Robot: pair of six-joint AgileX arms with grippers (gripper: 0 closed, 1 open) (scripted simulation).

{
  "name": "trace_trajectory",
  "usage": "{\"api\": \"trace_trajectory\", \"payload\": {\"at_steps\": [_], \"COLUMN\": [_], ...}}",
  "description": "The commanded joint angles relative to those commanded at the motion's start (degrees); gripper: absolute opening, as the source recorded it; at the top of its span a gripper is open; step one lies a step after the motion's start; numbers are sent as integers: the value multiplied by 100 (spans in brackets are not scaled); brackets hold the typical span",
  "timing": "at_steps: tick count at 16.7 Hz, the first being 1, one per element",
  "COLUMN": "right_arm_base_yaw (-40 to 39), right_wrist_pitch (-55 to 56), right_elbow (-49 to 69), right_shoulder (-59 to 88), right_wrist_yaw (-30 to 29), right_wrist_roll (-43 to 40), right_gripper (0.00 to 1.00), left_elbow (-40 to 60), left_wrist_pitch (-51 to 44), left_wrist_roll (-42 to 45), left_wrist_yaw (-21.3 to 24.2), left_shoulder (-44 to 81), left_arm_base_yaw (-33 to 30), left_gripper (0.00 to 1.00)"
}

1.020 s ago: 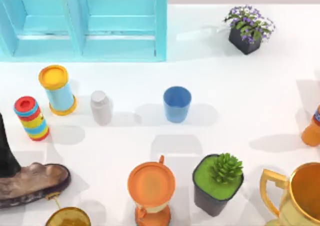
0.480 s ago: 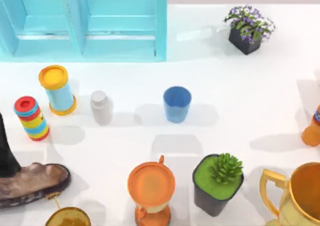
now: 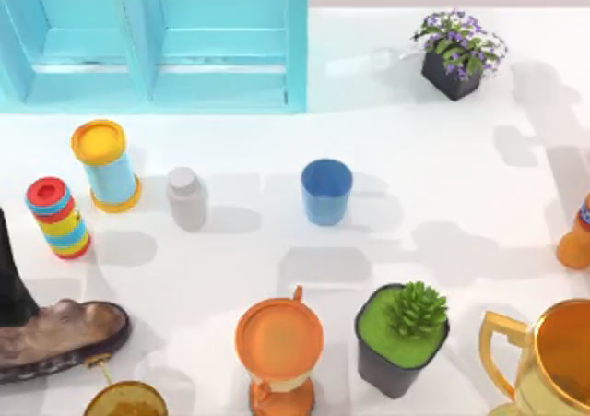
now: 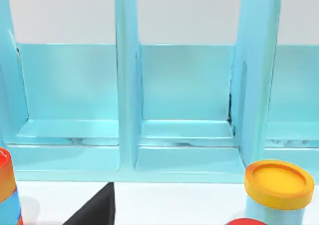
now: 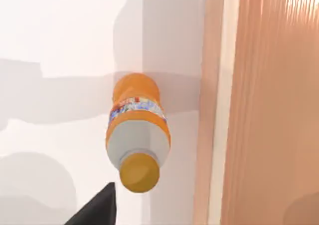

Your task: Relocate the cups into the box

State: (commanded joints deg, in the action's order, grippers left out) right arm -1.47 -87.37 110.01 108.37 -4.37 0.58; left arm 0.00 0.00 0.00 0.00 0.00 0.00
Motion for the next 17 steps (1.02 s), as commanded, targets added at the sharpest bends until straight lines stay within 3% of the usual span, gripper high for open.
{"api": "trace_trajectory", "payload": {"at_steps": [5,8,11,17], "right_arm_base_yaw": [-2487,-3516,-4020,-4040], "right_wrist_pitch": [-18,113,320,568], "right_elbow": [1193,1868,2483,3045], "right_shoulder": [1618,2364,2866,3197], "right_wrist_yaw": [-203,-268,-320,-376], "right_wrist_roll": [2157,3166,3771,4207], "right_gripper": [100,100,100,100], "left_elbow": [0,0,0,0], "left_wrist_pitch": [0,0,0,0], "left_wrist_roll": [0,0,0,0], "left_wrist_yaw": [0,0,0,0], "left_shoulder": [0,0,0,0], "left_arm_base_yaw": [0,0,0,0], "left_gripper": [100,100,100,100]}}
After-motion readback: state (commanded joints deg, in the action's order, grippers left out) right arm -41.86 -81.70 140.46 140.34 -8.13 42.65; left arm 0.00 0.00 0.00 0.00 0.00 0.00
